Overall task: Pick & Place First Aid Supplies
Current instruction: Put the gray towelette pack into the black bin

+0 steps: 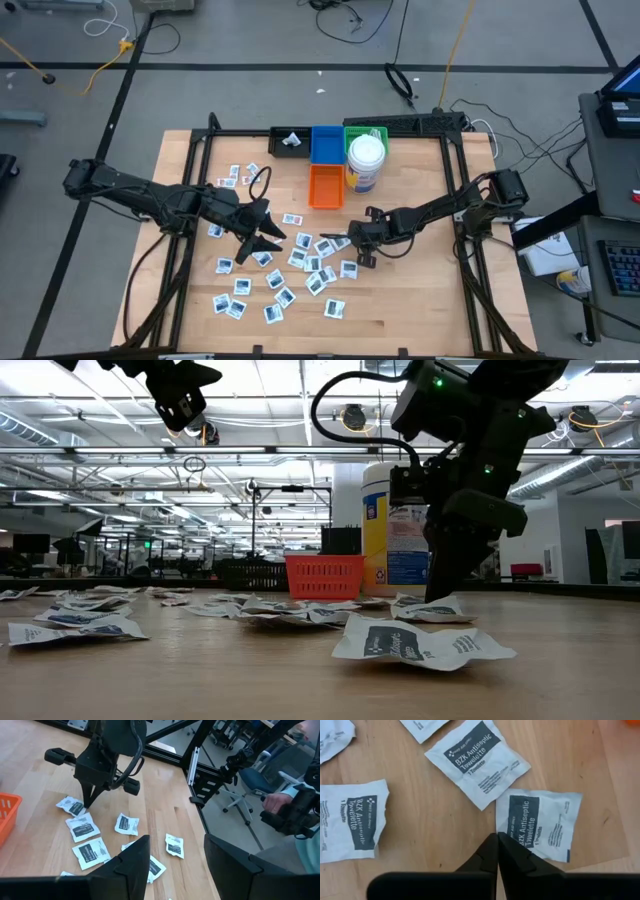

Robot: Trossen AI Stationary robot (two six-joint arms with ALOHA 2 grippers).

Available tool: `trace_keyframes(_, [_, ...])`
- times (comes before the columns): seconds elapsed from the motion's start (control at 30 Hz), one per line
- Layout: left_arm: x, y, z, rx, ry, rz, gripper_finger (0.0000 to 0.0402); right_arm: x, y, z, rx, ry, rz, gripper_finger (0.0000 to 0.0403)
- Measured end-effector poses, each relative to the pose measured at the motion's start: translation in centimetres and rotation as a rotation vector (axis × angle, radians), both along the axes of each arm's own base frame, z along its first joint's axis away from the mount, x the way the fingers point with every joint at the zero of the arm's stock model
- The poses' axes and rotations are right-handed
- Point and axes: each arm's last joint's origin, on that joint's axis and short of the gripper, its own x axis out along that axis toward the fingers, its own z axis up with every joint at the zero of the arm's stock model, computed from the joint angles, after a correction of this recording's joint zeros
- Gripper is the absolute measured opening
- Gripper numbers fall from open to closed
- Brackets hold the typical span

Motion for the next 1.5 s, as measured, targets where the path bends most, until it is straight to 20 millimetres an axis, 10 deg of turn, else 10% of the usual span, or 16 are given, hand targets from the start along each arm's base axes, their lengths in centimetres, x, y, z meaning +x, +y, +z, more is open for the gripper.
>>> trace_keyframes(0.63, [0.0, 0.0, 0.0, 0.024, -0.010, 0.002, 0.0191, -2.0, 2.0, 6.8, -0.003, -0.242, 0.027, 0.0000])
trace_keyframes(0.9, [0.0, 0.0, 0.1, 0.026, -0.011, 0.002, 0.0191, -2.2, 1.7, 6.9, 0.008, -0.228, 0.009, 0.0015])
trace_keyframes(1.2, [0.0, 0.0, 0.1, 0.024, -0.011, 0.002, 0.0191, -1.3, 0.1, 7.0, 0.253, -0.277, -0.300, 0.0118])
trace_keyframes(1.5, [0.0, 0.0, 0.1, 0.009, -0.005, 0.007, 0.0191, -1.8, -0.1, 6.0, 0.089, -0.241, -0.060, 0.0150])
